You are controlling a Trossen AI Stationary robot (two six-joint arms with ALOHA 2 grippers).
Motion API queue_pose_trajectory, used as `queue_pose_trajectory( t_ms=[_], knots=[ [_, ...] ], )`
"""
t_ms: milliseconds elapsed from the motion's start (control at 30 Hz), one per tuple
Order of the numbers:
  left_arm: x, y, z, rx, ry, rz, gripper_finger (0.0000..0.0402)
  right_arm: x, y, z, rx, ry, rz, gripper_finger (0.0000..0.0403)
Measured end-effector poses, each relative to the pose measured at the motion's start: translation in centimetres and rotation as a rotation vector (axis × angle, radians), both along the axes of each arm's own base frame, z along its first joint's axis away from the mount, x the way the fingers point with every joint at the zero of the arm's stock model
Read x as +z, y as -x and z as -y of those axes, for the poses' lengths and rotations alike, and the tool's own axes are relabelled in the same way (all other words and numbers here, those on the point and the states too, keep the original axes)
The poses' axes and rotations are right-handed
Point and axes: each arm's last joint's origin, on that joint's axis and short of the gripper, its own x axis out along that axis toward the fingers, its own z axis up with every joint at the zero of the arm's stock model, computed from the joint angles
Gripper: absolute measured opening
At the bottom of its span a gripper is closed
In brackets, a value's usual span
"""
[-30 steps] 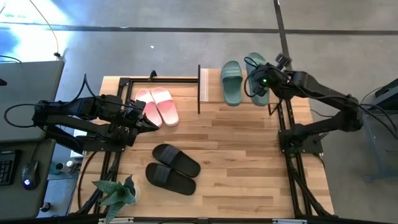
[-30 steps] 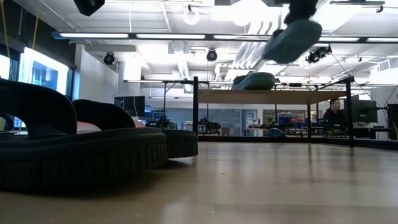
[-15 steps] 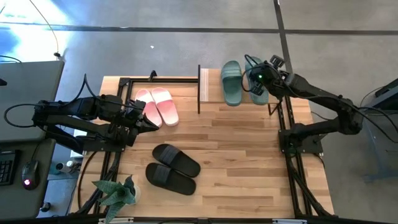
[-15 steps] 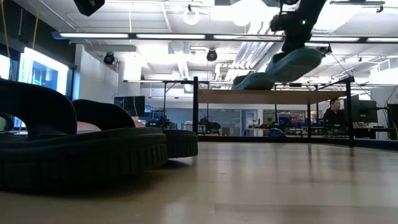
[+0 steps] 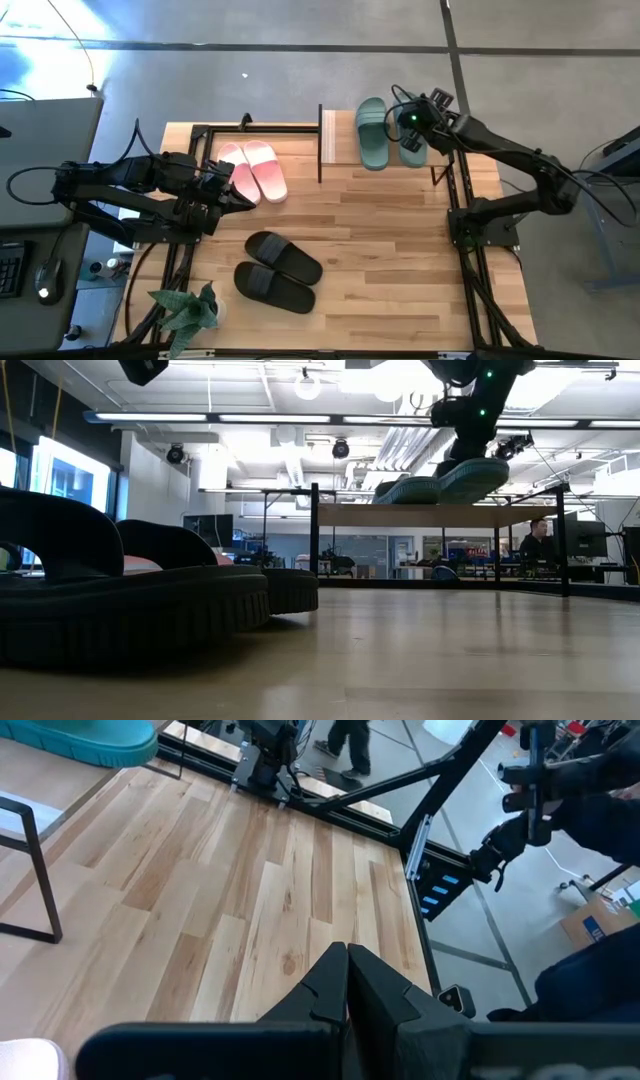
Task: Pick and place slides into the shelf
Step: Put the green slide on to the shelf
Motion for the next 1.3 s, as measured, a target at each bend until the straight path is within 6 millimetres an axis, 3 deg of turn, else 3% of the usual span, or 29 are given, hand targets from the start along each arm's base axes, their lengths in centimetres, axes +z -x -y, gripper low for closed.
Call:
queue_pose_trajectory(
  t_ms=[333,1300],
  knots=[
    [0.0,0.0,0.0,0.000,0.000,-0.001,0.0001,-1.5,-1.2,0.8,-0.003,-0.030,-0.051,0.0000],
    [0.0,0.0,0.0,0.000,0.000,-0.001,0.0001,-1.8,-1.2,0.6,0.059,-0.108,-0.047,0.0000]
  ],
)
